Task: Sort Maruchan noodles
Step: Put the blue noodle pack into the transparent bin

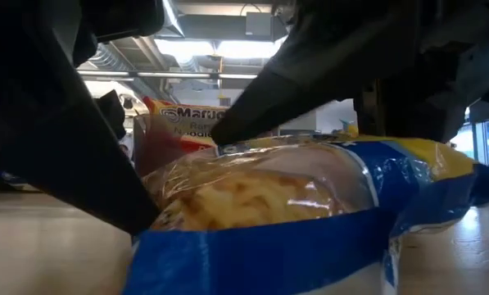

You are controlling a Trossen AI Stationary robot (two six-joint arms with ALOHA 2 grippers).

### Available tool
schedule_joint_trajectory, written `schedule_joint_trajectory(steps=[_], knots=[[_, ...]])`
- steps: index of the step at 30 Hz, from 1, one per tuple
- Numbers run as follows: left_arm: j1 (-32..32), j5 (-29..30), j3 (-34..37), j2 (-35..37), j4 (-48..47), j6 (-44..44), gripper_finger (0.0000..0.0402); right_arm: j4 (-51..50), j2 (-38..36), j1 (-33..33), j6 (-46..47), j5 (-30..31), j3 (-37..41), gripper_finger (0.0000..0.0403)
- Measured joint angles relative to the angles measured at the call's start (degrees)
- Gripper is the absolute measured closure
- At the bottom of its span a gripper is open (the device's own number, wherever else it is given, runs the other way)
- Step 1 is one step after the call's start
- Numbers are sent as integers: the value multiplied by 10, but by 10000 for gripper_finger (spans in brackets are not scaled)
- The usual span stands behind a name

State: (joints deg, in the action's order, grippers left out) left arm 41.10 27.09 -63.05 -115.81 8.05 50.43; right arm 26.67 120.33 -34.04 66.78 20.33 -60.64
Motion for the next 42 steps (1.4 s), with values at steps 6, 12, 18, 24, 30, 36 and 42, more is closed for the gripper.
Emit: schedule_joint_trajectory(steps=[6, 12, 18, 24, 30, 36, 42], knots=[[9, -12, 1, 17, -34, -2, 232, 0, 1, 0, -63, -11, 0, 199], [39, -7, 1, 70, -84, 0, 232, 3, -4, 0, -127, -21, 0, 285], [66, 2, 0, 121, -128, -29, 232, -27, -40, -1, -211, -48, 1, 321], [68, 5, 43, 179, -114, -64, 232, -119, -134, 3, -328, -40, 0, 322], [44, 9, 193, 274, 34, -75, 232, -223, -242, 38, -455, 1, 0, 321], [2, 14, 275, 331, 119, -125, 233, -294, -316, 120, -596, 11, 0, 320], [-49, -17, 291, 346, 116, -175, 233, -321, -347, 240, -723, 11, 0, 320]])
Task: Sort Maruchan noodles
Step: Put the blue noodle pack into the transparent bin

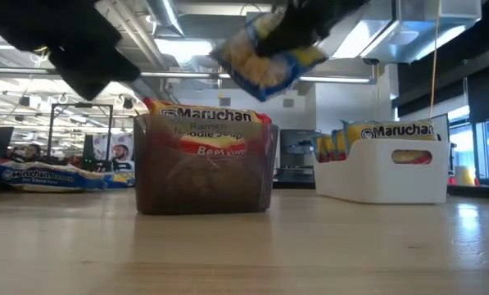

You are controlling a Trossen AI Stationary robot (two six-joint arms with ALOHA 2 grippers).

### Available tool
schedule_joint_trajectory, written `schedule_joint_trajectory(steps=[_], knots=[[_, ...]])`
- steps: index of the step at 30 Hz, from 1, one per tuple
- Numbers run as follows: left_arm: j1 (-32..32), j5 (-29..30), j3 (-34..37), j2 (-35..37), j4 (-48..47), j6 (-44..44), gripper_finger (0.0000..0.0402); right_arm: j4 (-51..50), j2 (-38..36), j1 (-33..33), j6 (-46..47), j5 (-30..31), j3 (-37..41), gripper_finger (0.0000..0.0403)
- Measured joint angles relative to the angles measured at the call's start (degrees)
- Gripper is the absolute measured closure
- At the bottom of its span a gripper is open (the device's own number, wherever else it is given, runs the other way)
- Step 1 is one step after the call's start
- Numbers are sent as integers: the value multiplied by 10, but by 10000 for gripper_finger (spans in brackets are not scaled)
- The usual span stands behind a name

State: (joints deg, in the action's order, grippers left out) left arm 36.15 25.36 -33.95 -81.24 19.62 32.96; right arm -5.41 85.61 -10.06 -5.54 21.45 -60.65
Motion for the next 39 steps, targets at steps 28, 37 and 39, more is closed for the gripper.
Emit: schedule_joint_trajectory(steps=[28, 37, 39], knots=[[-144, -99, 0, 94, -76, -93, 233, -317, 277, 343, -429, -120, -436, 320], [-150, -99, 0, 94, -72, -111, 233, -359, 362, 360, -439, -147, -466, 320], [-151, -98, 0, 94, -71, -111, 233, -354, 373, 360, -440, -153, -466, 320]])
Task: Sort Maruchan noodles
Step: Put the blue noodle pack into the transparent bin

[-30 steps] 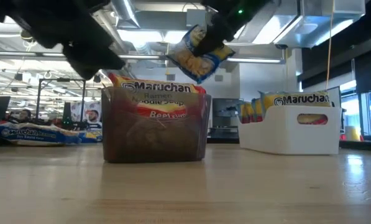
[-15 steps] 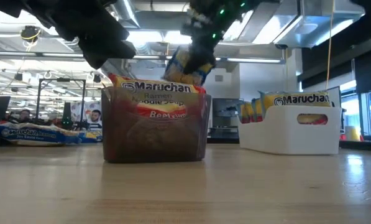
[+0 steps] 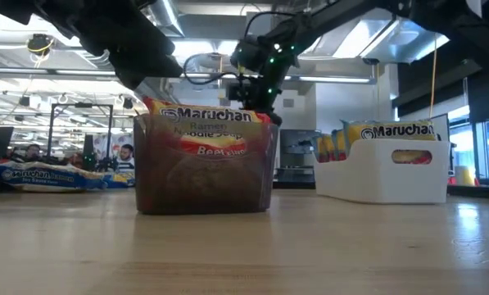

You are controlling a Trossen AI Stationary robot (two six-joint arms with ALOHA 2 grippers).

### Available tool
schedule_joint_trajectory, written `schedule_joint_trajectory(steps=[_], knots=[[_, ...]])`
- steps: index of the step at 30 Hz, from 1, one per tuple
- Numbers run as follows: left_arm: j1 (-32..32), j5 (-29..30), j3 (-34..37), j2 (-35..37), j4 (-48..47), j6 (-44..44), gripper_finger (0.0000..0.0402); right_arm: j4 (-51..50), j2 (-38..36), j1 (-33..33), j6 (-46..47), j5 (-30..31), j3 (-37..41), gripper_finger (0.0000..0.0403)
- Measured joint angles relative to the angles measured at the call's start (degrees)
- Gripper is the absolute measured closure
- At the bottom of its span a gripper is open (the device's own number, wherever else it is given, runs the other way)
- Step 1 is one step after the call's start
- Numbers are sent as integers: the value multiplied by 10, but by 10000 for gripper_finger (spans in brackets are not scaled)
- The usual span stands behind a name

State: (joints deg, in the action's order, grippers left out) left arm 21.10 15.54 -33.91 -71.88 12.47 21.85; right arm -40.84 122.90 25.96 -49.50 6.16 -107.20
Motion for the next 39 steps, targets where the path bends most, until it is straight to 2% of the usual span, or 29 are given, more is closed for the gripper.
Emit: schedule_joint_trajectory(steps=[6, 17, 20, 25, 29, 33, 39], knots=[[0, 2, 0, 0, 0, 0, 233, 3, 25, 0, 0, -26, 0, 320], [0, 1, 0, 0, 0, 0, 233, 4, 39, -1, 1, -29, 0, 315], [0, 0, 0, 0, 0, 0, 233, 1, 40, -1, 1, -25, 0, 293], [0, -1, 0, 0, 0, 1, 233, 8, 45, -1, 1, -18, 0, 235], [1, -2, 0, 0, 2, 4, 233, 11, 48, -1, 2, 17, 0, 200], [1, -2, 0, 0, 2, 4, 233, 24, 43, -1, 12, 52, 0, 186], [1, -2, 0, 0, 2, 4, 233, 32, 35, -1, 28, 61, 0, 191]])
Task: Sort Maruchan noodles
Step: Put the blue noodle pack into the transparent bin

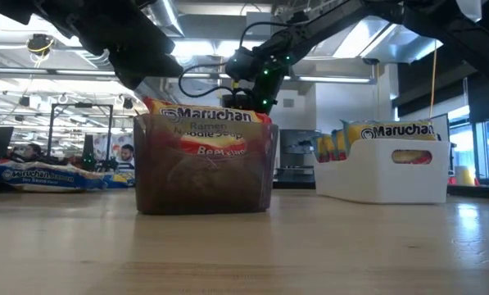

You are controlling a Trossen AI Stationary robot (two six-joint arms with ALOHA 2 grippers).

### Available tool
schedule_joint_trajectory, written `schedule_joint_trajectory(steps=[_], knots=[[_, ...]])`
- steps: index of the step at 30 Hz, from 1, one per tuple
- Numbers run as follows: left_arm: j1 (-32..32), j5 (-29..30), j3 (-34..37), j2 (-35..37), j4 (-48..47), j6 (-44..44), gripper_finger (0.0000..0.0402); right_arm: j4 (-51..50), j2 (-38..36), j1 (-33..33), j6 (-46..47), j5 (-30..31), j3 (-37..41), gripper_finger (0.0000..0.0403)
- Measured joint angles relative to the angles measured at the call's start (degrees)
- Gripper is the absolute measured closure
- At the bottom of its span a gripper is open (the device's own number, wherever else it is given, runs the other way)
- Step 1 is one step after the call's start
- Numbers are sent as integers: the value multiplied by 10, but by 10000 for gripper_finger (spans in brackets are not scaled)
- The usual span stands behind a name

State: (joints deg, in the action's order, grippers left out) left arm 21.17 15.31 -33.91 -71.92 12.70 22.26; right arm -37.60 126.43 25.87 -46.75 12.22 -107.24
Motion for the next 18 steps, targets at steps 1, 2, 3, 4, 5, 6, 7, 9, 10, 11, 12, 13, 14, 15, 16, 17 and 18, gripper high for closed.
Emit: schedule_joint_trajectory(steps=[1, 2, 3, 4, 5, 6, 7, 9, 10, 11, 12, 13, 14, 15, 16, 17, 18], knots=[[0, 0, 0, 0, 0, 0, 233, 1, -1, 0, 2, -3, 0, 192], [0, 0, 0, 0, 0, 0, 233, 3, -2, 0, 2, -6, 0, 193], [0, 0, 0, 0, 0, 0, 233, 4, -3, 0, 3, -7, 0, 193], [0, 0, 0, 0, 0, 0, 233, 5, -3, 0, 4, -6, 0, 193], [0, 0, 0, 0, 0, 0, 233, 5, -2, 1, 6, -4, 0, 193], [0, 0, 0, 0, 0, -2, 233, 5, -1, 1, 6, -1, 0, 193], [0, 0, 0, 0, 0, -2, 233, 4, 0, 1, 6, 2, 0, 193], [0, 0, 0, 0, 0, -2, 233, 0, 0, 0, 6, 2, 0, 193], [0, 0, 0, 0, 0, -2, 233, 0, 0, -3, 7, 2, 0, 193], [0, 0, 0, 0, 0, -2, 233, 0, -1, -6, 9, 3, 0, 193], [0, 0, 0, 0, 0, -2, 233, -3, -4, -10, 11, 7, 0, 193], [0, 0, 0, 0, 0, 1, 233, -6, -8, -15, 11, 11, 0, 193], [0, 0, 0, 0, 0, 7, 233, -12, -16, -21, 11, 14, 1, 194], [0, 0, 0, 0, 0, 14, 233, -23, -27, -28, 12, 16, 1, 194], [0, 0, 0, 0, 2, 22, 233, -38, -40, -36, 15, 21, 1, 194], [0, 0, 0, 0, 3, 29, 233, -53, -55, -43, 23, 27, 1, 194], [0, 0, 0, 0, 3, 33, 233, -71, -67, -51, 40, 33, 0, 194]])
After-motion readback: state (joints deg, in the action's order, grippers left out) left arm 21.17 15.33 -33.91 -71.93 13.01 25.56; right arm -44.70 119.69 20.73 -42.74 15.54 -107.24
